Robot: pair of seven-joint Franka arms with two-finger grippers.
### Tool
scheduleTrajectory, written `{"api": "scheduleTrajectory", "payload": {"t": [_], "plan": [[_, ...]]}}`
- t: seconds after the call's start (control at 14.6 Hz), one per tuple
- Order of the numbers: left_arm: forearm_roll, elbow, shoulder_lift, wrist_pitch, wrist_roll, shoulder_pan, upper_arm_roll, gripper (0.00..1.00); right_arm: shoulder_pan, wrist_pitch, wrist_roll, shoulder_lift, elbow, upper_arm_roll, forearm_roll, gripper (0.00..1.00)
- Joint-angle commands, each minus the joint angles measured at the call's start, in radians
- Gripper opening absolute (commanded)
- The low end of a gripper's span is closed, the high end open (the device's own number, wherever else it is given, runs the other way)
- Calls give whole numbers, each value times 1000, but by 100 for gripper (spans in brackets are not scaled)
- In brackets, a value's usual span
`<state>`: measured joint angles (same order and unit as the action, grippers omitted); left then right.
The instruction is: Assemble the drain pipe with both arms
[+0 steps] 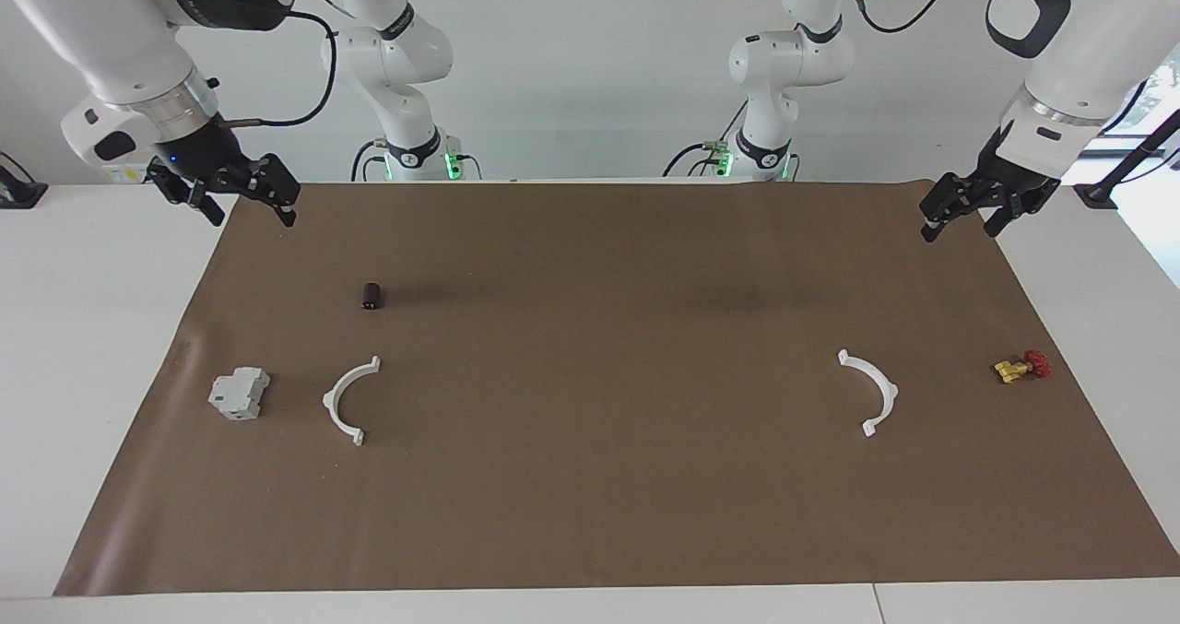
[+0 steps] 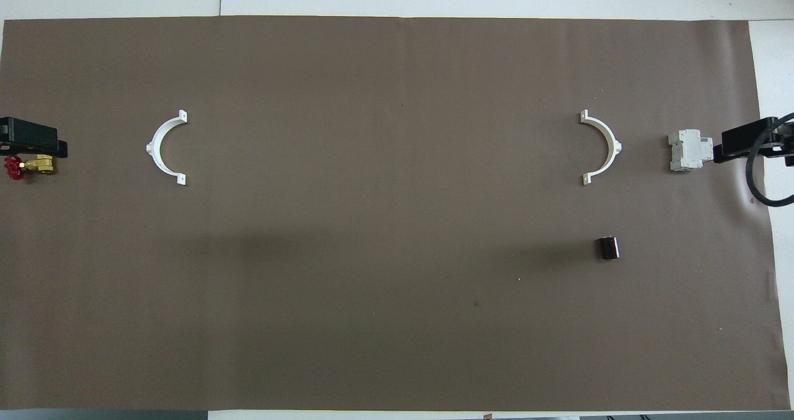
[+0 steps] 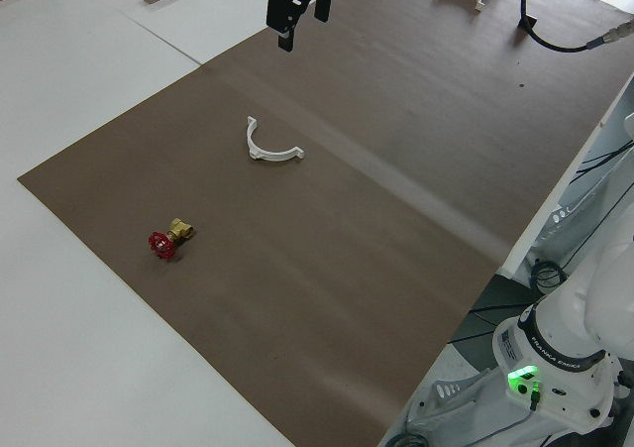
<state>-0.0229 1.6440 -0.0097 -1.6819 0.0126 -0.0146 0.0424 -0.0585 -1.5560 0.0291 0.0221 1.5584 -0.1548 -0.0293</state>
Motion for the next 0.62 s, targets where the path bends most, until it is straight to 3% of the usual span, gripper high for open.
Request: {"api": "scheduleTrajectory", "payload": {"t": [0.0, 0.21, 0.55], "plan": [[4, 28, -24, -9, 12, 7, 1, 100, -21, -117, 19, -26, 108, 6, -4, 100], [4, 28, -24, -7, 12, 7, 1, 100, -50, -450, 28, -70, 391, 8, -12, 100], [4, 27, -24, -4, 10, 5, -1, 100, -55, -715, 101, 146, 397, 8, -18, 96]]}}
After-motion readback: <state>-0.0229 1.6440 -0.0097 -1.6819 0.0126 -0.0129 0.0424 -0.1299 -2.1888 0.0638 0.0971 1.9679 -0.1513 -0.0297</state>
